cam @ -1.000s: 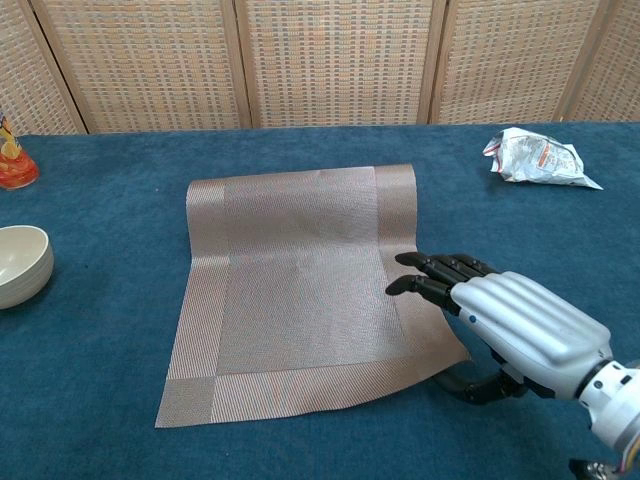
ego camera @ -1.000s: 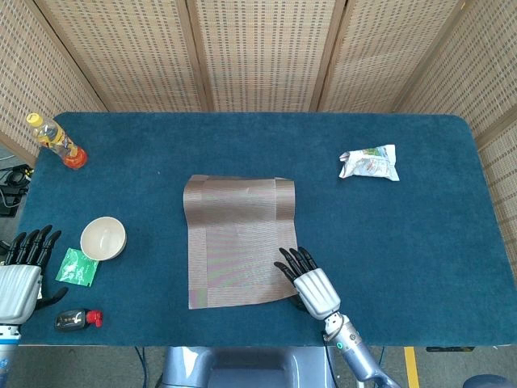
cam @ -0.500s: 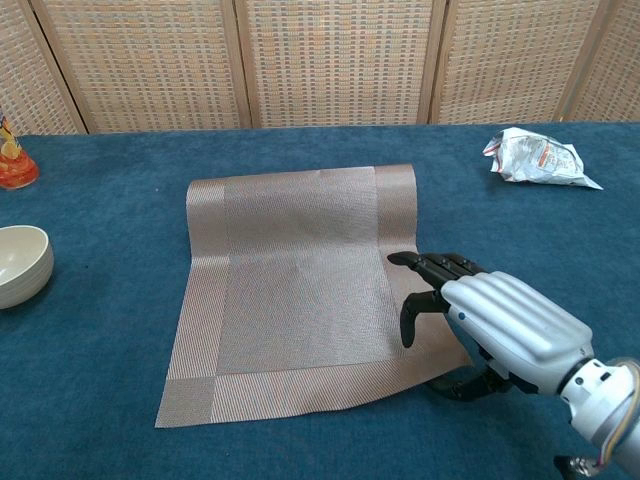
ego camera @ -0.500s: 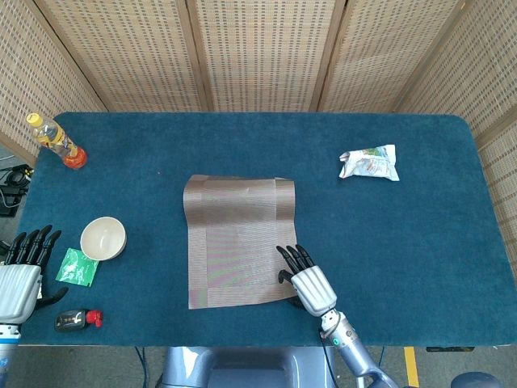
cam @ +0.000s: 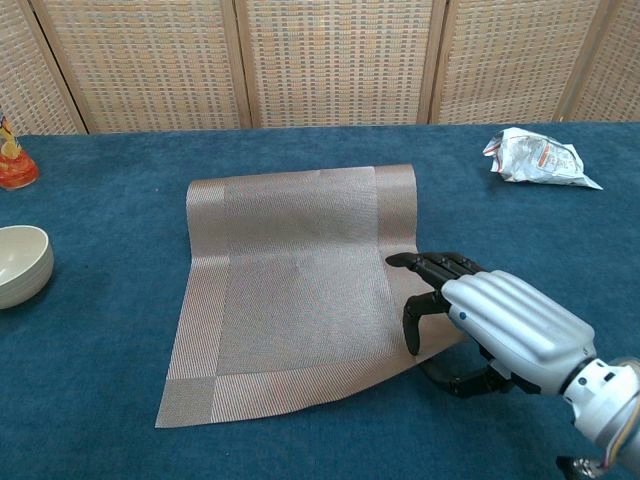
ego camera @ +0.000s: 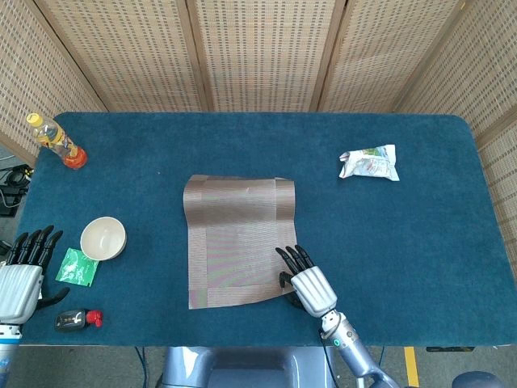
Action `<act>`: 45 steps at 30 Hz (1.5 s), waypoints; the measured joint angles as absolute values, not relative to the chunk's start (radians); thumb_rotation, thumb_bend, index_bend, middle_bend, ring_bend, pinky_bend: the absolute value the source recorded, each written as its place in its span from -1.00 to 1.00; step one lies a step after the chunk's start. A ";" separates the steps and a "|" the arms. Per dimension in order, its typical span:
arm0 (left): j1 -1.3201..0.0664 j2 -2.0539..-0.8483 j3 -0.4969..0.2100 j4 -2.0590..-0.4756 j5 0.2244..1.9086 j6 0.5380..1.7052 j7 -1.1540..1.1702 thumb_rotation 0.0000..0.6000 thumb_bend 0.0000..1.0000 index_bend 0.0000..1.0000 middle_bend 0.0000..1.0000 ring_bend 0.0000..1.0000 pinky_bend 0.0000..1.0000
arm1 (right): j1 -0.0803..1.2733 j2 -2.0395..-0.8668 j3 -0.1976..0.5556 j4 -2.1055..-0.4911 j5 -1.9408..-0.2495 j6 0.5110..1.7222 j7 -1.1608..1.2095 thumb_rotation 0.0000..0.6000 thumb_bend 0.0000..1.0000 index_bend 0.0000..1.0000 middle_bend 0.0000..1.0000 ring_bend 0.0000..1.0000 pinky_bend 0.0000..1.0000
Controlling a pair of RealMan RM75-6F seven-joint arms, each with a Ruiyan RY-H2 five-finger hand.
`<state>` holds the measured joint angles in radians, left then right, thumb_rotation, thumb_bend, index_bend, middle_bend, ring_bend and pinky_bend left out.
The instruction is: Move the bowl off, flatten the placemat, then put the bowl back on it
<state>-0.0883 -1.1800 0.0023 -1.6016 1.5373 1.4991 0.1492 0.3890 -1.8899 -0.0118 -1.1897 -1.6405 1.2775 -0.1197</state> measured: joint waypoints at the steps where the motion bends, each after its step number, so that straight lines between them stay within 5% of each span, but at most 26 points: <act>1: -0.088 -1.180 0.002 -1.602 1.538 1.500 0.148 1.00 -0.81 -0.97 -1.00 -1.00 -1.00 | 0.389 -1.888 -0.012 -1.193 -1.640 1.278 -0.121 1.00 0.20 0.14 -0.74 -1.00 -1.00; 28: -0.084 -1.177 0.000 -1.605 1.549 1.503 0.142 1.00 -0.81 -0.96 -1.00 -1.00 -1.00 | 0.369 -1.784 -0.030 -1.268 -1.678 1.346 -0.158 1.00 0.17 0.26 -0.66 -1.00 -1.00; 45: -0.088 -1.186 -0.001 -1.604 1.544 1.489 0.161 1.00 -0.81 -0.95 -1.00 -1.00 -1.00 | 0.363 -1.622 0.048 -1.258 -1.596 1.350 -0.147 1.00 0.16 0.27 -0.66 -1.00 -1.00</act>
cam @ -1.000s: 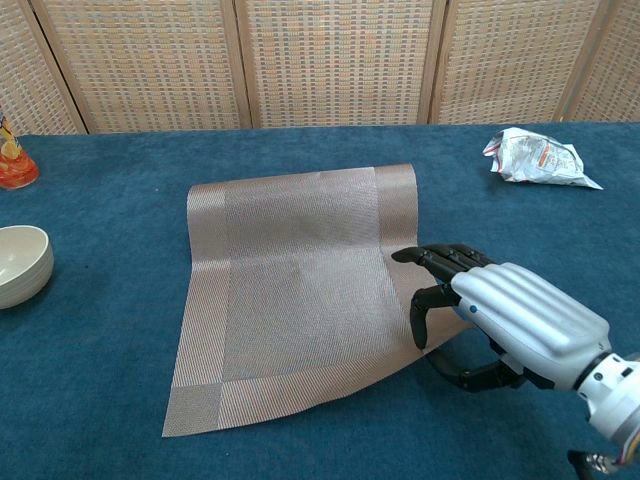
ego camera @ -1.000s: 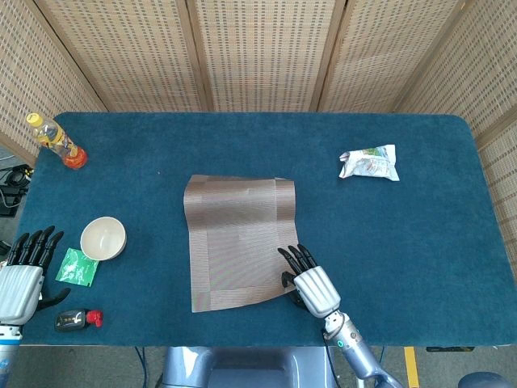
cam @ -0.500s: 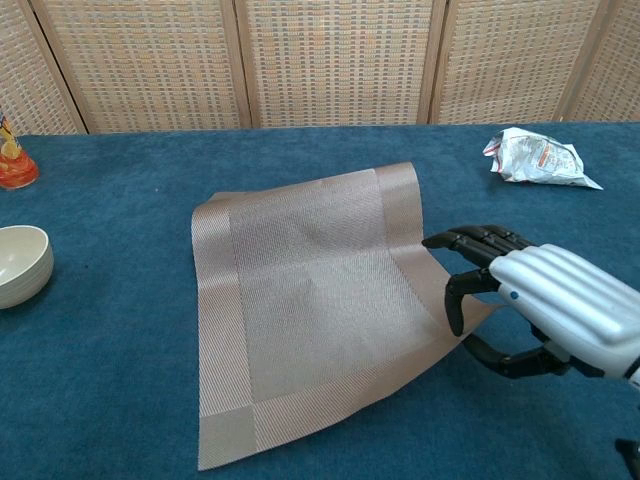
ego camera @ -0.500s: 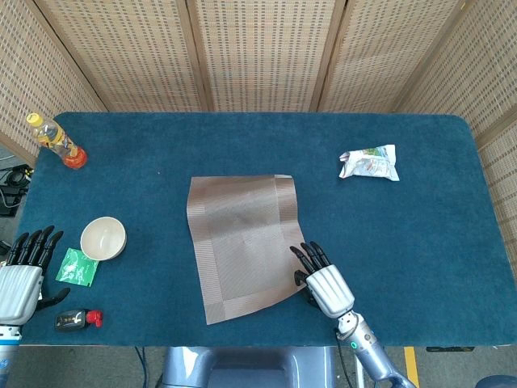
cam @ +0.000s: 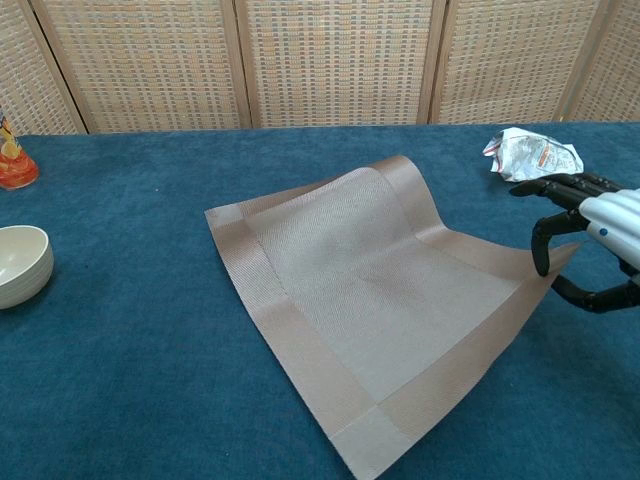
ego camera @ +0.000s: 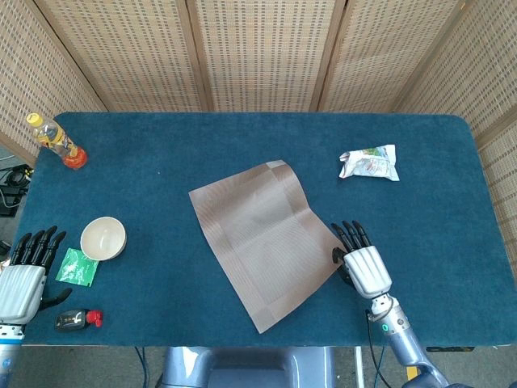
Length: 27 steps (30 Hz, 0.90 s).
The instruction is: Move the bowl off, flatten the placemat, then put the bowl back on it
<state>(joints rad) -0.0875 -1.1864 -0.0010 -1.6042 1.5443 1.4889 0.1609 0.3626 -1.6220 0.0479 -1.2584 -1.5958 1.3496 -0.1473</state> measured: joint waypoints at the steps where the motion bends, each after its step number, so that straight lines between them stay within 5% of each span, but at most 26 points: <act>1: -0.088 -1.187 -0.001 -1.604 1.543 1.488 0.161 1.00 -0.81 -0.95 -1.00 -1.00 -1.00 | 0.366 -1.618 0.055 -1.255 -1.589 1.344 -0.147 1.00 0.16 0.27 -0.66 -1.00 -1.00; 20: -0.092 -1.189 -0.006 -1.593 1.533 1.476 0.148 1.00 -0.81 -0.94 -1.00 -1.00 -1.00 | 0.517 -1.587 0.234 -1.138 -1.371 1.137 -0.293 1.00 0.12 0.27 -0.62 -1.00 -1.00; 22: -0.093 -1.191 -0.006 -1.591 1.533 1.475 0.149 1.00 -0.81 -0.94 -1.00 -1.00 -1.00 | 0.525 -1.583 0.242 -1.134 -1.362 1.131 -0.307 1.00 0.07 0.14 -0.74 -1.00 -1.00; 27: -0.095 -1.195 -0.006 -1.587 1.532 1.471 0.153 1.00 -0.81 -0.94 -1.00 -1.00 -1.00 | 0.532 -1.572 0.255 -1.139 -1.330 1.129 -0.363 1.00 -0.29 -0.56 -1.00 -1.00 -1.00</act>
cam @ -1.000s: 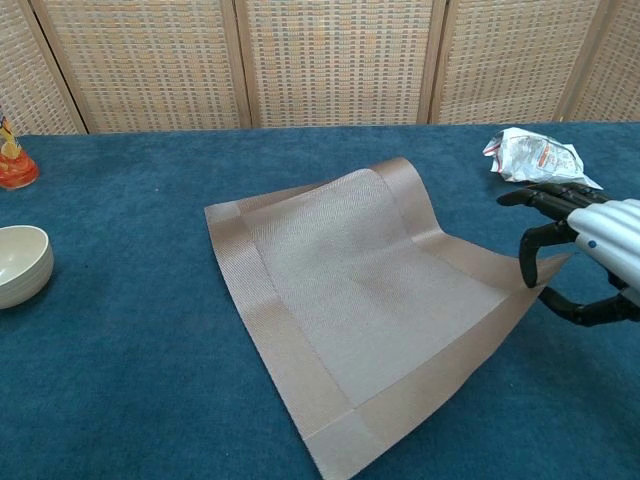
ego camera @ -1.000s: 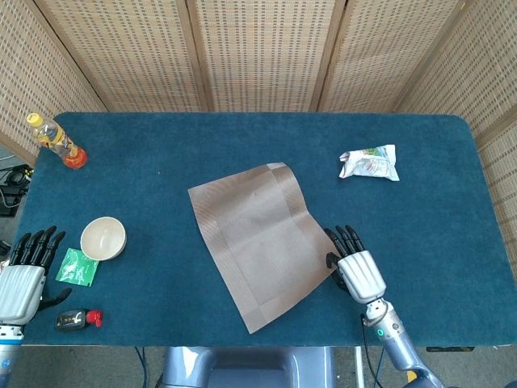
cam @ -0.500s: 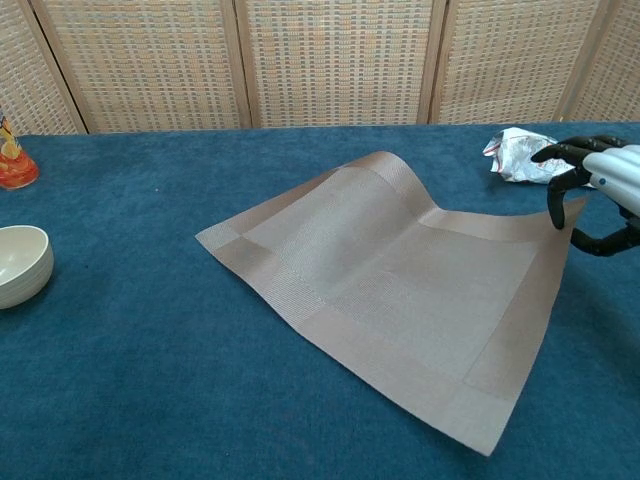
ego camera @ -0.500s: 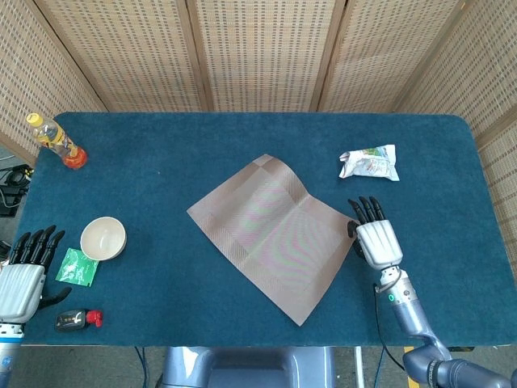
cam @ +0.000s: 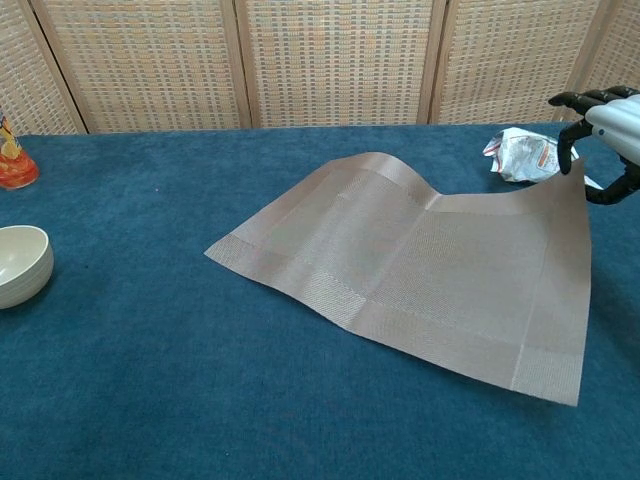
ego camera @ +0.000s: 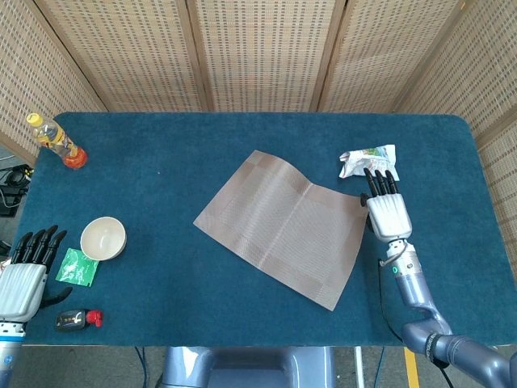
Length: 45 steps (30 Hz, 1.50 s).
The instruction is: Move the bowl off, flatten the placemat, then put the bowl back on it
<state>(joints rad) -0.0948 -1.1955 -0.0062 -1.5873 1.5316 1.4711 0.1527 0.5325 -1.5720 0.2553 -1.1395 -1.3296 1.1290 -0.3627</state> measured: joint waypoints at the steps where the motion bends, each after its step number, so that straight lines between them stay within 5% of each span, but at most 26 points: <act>1: -0.095 -1.196 -0.006 -1.587 1.531 1.470 0.153 1.00 -0.81 -0.94 -1.00 -1.00 -1.00 | 0.531 -1.568 0.257 -1.145 -1.319 1.129 -0.380 1.00 -0.31 -0.63 -1.00 -1.00 -1.00; 6: -0.096 -1.197 -0.004 -1.585 1.532 1.468 0.152 1.00 -0.81 -0.94 -1.00 -1.00 -1.00 | 0.495 -1.531 0.263 -1.215 -1.241 1.148 -0.439 1.00 -0.44 -0.99 -1.00 -1.00 -1.00; 14: -0.101 -1.191 -0.003 -1.599 1.538 1.461 0.131 1.00 -0.81 -0.94 -1.00 -1.00 -1.00 | 0.382 -1.450 0.222 -1.364 -1.267 1.295 -0.394 1.00 -0.71 -1.00 -1.00 -1.00 -1.00; 25: -0.151 -1.194 -0.038 -1.640 1.520 1.411 0.174 1.00 -0.83 -0.95 -1.00 -1.00 -1.00 | 0.188 -1.392 0.070 -1.417 -1.485 1.561 -0.120 1.00 -0.73 -1.00 -1.00 -1.00 -1.00; 36: -0.291 -1.248 -0.100 -1.693 1.477 1.257 0.335 1.00 -0.82 -0.97 -1.00 -1.00 -1.00 | 0.162 -1.358 0.071 -1.408 -1.503 1.566 -0.028 1.00 -0.73 -1.00 -1.00 -1.00 -1.00; 45: -0.494 -1.447 -0.205 -1.586 1.326 1.078 0.522 1.00 -0.87 -0.97 -1.00 -1.00 -1.00 | 0.158 -1.343 0.080 -1.409 -1.505 1.552 0.018 1.00 -0.73 -1.00 -1.00 -1.00 -1.00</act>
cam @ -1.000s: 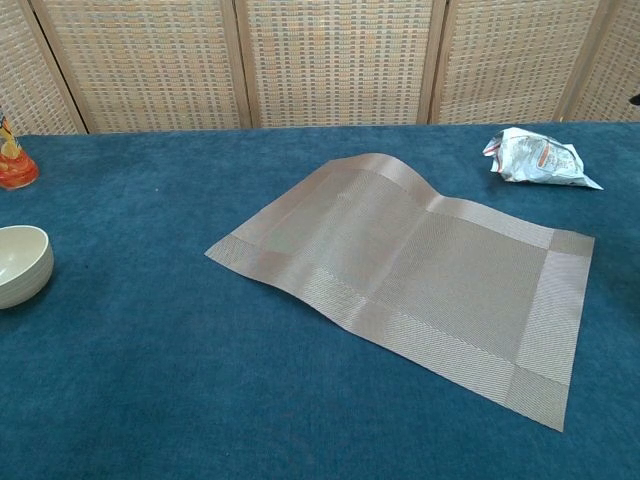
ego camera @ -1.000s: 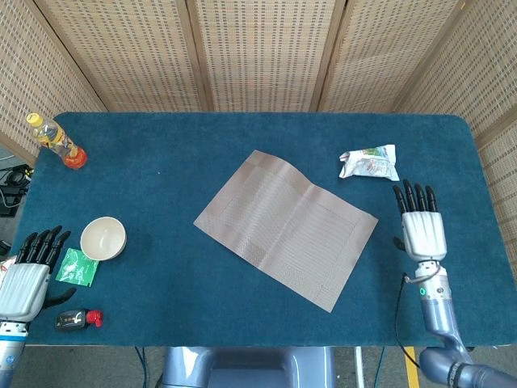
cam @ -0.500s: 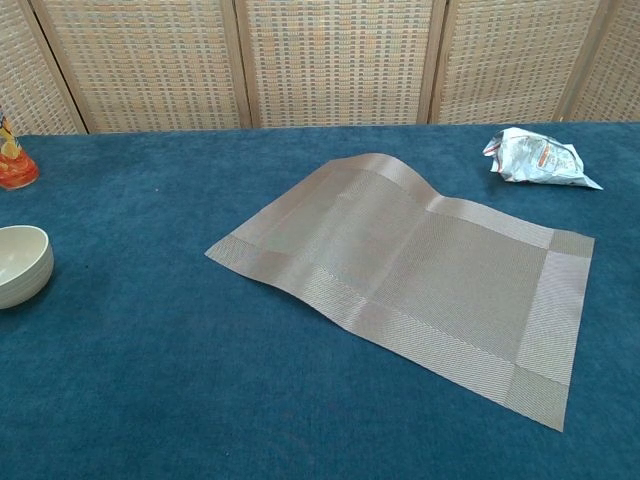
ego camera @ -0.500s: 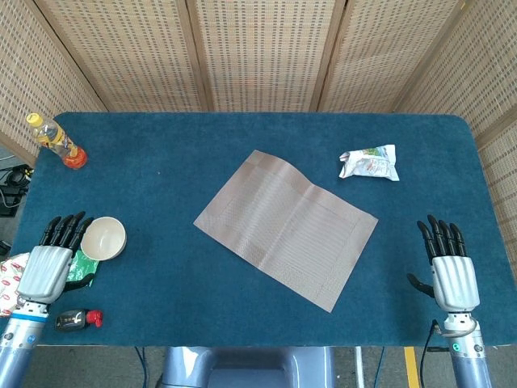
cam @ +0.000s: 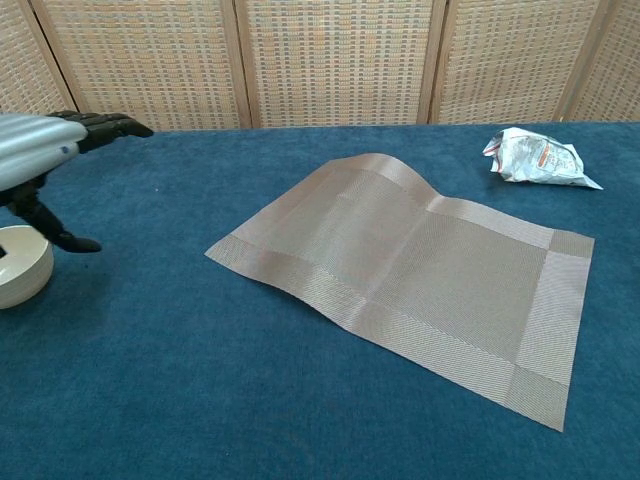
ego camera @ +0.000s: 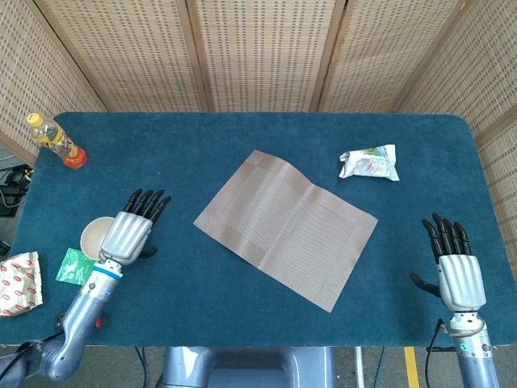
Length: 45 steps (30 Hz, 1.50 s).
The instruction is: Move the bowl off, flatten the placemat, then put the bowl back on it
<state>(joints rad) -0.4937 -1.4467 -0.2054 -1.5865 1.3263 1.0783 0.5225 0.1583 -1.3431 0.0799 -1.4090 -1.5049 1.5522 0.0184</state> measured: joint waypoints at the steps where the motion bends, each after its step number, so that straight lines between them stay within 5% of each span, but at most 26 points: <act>1: -0.512 -1.467 -0.214 -1.566 1.308 1.065 0.536 1.00 -0.89 -0.97 -1.00 -1.00 -1.00 | 0.158 -1.342 0.081 -1.408 -1.502 1.549 0.022 1.00 -0.73 -1.00 -1.00 -1.00 -1.00; 17: -0.764 -1.679 -0.296 -1.256 1.074 0.884 0.695 1.00 -0.95 -0.97 -1.00 -1.00 -1.00 | 0.162 -1.339 0.104 -1.382 -1.496 1.530 0.077 1.00 -0.73 -1.00 -1.00 -1.00 -1.00; 45: -0.896 -1.828 -0.223 -1.045 0.964 0.822 0.734 1.00 -0.92 -0.92 -1.00 -1.00 -1.00 | 0.154 -1.340 0.118 -1.372 -1.520 1.558 0.128 1.00 -0.73 -1.00 -1.00 -1.00 -1.00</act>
<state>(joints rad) -0.8958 -1.8279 -0.2229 -1.0446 0.9640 0.8218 0.7343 0.1537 -1.3405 0.1179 -1.3720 -1.5204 1.5578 0.1285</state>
